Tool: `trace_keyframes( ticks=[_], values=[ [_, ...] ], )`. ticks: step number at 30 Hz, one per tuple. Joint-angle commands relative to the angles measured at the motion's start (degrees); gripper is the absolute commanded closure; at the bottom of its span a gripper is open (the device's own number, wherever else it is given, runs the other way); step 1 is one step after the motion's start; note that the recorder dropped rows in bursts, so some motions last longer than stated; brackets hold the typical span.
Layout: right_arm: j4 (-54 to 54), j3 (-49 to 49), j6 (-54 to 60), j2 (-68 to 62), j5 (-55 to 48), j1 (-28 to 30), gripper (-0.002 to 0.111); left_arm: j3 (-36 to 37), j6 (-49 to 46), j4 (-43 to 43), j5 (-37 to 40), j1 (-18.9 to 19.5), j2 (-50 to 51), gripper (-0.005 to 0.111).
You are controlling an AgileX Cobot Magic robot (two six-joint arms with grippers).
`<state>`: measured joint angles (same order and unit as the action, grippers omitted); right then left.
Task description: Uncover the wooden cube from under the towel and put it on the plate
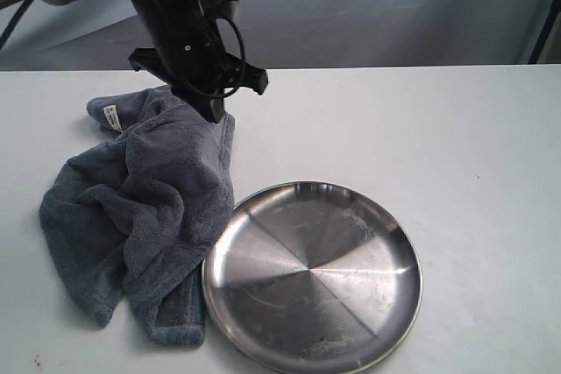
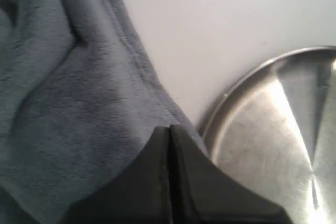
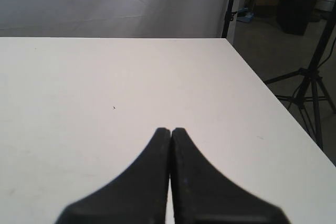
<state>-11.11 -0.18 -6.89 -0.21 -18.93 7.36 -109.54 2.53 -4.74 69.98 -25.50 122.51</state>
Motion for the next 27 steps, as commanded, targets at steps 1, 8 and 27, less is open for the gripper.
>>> trace_keyframes(
  ticks=[1, 8, 27],
  values=[
    [0.0, 0.2, 0.0, 0.2, 0.0, 0.0, 0.108, -0.4, 0.4, 2.0, 0.0, 5.0, -0.3, 0.107],
    [0.0, 0.2, 0.0, 0.2, 0.0, 0.0, 0.108, -0.4, 0.4, 3.9, 0.0, 11.6, -0.8, 0.107],
    [0.1, 0.2, 0.0, 0.2, 0.0, 0.0, 0.108, 25.9, 1.5, 9.6, 0.0, 14.0, -18.6, 0.107]
  ],
)
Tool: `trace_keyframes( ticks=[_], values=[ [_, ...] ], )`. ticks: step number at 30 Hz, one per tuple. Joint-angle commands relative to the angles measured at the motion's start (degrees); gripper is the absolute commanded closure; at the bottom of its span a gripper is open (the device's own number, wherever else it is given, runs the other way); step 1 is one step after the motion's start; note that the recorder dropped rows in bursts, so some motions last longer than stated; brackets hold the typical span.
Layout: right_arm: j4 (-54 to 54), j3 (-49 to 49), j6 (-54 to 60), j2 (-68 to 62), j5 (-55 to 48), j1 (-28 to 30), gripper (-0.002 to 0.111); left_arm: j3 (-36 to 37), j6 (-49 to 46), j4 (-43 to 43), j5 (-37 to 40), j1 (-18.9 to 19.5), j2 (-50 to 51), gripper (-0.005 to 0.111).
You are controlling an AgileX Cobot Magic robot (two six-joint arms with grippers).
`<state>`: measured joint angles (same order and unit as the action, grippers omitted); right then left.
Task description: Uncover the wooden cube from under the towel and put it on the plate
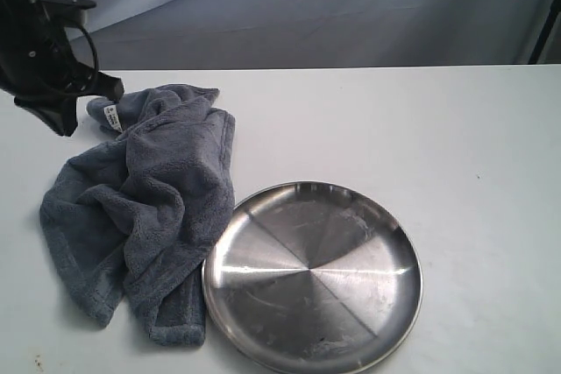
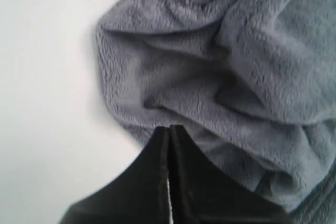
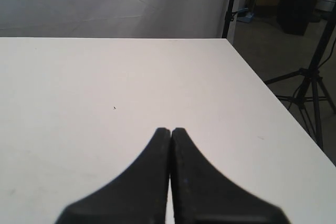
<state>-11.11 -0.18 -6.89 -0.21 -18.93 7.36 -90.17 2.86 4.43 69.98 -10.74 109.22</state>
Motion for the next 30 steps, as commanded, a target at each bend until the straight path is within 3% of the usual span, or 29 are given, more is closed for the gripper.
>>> trace_keyframes(
  ticks=[1, 7, 14, 16, 19, 25, 30],
  values=[
    [0.1, 0.2, 0.0, 0.2, 0.0, 0.0, 0.108, 8.7, 1.1, 0.4, 0.0, -1.2, -6.9, 0.107],
    [0.1, 0.2, 0.0, 0.2, 0.0, 0.0, 0.108, 16.7, 1.1, 0.5, -1.4, -7.1, -14.2, 0.107],
    [0.1, 0.2, 0.0, 0.2, 0.0, 0.0, 0.108, 17.5, 1.1, 0.5, 0.0, -22.1, -11.4, 0.107],
    [0.1, 0.2, 0.0, 0.2, 0.0, 0.0, 0.108, 16.9, 1.1, -1.6, 0.0, -24.4, -8.0, 0.107],
    [0.1, 0.2, 0.0, 0.2, 0.0, 0.0, 0.108, 12.1, 0.6, -5.9, 0.0, -24.7, -1.7, 0.107],
    [0.1, 0.2, 0.0, 0.2, 0.0, 0.0, 0.108, -4.7, -0.4, 0.5, 0.0, -24.5, 8.6, 0.107],
    [0.1, 0.2, 0.0, 0.2, 0.0, 0.0, 0.108, -11.8, -0.1, -2.3, 0.0, -19.6, 11.9, 0.107]
  ],
)
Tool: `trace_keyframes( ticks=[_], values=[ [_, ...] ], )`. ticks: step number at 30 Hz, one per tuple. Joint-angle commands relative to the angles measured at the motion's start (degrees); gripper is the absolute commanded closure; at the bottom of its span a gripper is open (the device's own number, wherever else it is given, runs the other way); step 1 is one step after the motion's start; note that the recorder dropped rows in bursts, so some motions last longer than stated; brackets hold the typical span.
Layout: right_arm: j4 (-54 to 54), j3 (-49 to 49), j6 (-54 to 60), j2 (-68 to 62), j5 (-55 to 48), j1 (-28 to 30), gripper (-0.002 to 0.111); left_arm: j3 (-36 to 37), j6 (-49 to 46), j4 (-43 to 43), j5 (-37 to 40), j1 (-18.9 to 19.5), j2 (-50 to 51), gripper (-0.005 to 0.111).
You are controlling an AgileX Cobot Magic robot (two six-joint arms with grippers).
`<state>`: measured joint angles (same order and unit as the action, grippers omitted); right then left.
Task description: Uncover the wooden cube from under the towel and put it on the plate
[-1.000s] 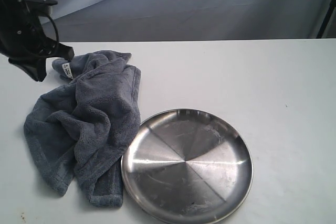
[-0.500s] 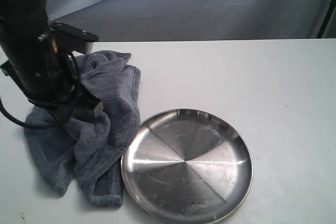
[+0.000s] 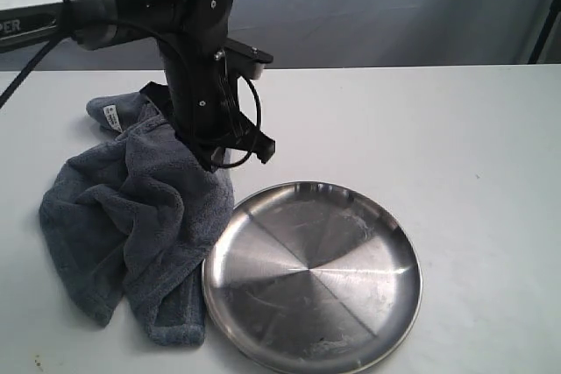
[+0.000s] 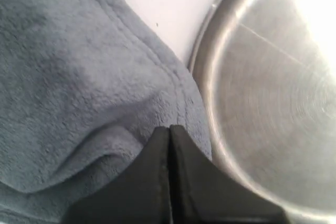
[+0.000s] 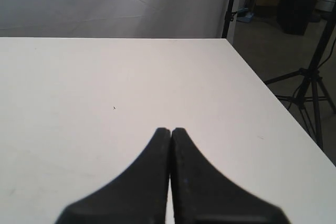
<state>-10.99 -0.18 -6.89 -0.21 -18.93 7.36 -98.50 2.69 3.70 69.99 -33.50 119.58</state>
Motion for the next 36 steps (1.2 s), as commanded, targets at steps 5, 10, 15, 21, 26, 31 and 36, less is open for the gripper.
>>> trace_keyframes(
  ticks=[5, 10, 15, 21, 26, 31, 36],
  values=[
    [0.0, 0.2, 0.0, 0.2, 0.0, 0.0, 0.108, -5.3, 0.0, 1.6, 0.0, 9.9, 1.9, 0.107],
    [0.0, 0.2, 0.0, 0.2, 0.0, 0.0, 0.108, -4.4, 0.0, 2.8, 0.0, 15.8, 1.1, 0.107],
    [0.0, 0.2, 0.0, 0.2, 0.0, 0.0, 0.108, 1.5, 0.2, 4.8, 0.0, 17.0, -4.3, 0.107],
    [0.0, 0.2, 0.0, 0.2, 0.0, 0.0, 0.108, 15.9, 2.8, -1.9, -1.4, 16.9, -16.1, 0.107],
    [0.0, 0.2, 0.0, 0.2, 0.0, 0.0, 0.108, 31.0, 2.8, -8.8, -12.6, 15.9, -29.7, 0.107],
    [0.0, 0.2, 0.0, 0.2, 0.0, 0.0, 0.108, 40.0, 2.7, -8.9, -13.5, 11.3, -39.3, 0.107],
    [0.0, 0.2, 0.0, 0.2, 0.0, 0.0, 0.108, 44.3, 2.8, -8.9, -11.8, 1.8, -41.8, 0.107]
  ],
)
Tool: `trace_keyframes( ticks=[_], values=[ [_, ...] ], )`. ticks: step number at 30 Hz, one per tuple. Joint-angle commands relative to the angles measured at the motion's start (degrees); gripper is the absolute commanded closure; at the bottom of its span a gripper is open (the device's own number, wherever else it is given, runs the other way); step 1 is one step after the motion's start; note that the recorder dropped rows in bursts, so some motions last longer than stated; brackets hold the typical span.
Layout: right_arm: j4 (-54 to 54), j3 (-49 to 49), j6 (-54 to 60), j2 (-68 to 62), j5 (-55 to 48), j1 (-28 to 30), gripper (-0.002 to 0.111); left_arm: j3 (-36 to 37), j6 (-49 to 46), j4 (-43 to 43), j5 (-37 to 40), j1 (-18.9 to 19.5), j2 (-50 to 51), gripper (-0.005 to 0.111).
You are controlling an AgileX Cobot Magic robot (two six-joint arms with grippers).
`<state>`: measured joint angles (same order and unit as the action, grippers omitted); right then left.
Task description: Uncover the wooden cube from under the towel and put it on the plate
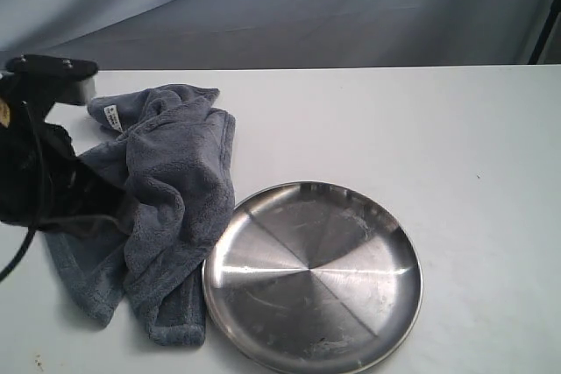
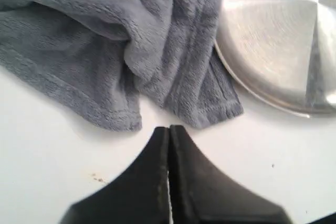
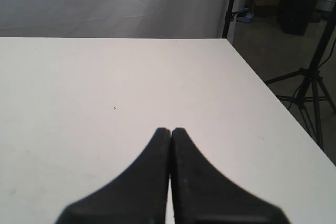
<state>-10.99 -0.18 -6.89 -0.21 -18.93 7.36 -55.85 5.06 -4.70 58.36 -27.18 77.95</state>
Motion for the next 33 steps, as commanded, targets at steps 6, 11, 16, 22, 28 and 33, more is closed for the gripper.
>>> trace_keyframes(
  ticks=[6, 11, 16, 22, 28, 33],
  values=[
    [0.0, 0.2, 0.0, 0.2, 0.0, 0.0, 0.108, 1.9, -2.8, -0.1, -13.6, -12.8, 9.5, 0.105],
    [0.0, 0.2, 0.0, 0.2, 0.0, 0.0, 0.108, 1.9, -2.9, 2.0, -14.5, -12.8, 15.8, 0.089],
    [0.0, 0.2, 0.0, 0.2, 0.0, 0.0, 0.108, 1.9, -2.9, 4.0, -14.8, -12.8, 18.1, 0.063],
    [0.0, 0.2, 0.0, 0.2, 0.0, 0.0, 0.108, 1.9, -2.9, 7.1, -16.0, -12.8, 20.6, 0.049],
    [0.0, 0.2, 0.0, 0.2, 0.0, 0.0, 0.108, 1.9, -2.9, 10.2, -17.0, -12.8, 23.7, 0.049],
    [0.0, 0.2, 0.0, 0.2, 0.0, 0.0, 0.108, 2.3, -2.9, 10.2, -18.8, -12.8, 26.1, 0.049]
  ],
)
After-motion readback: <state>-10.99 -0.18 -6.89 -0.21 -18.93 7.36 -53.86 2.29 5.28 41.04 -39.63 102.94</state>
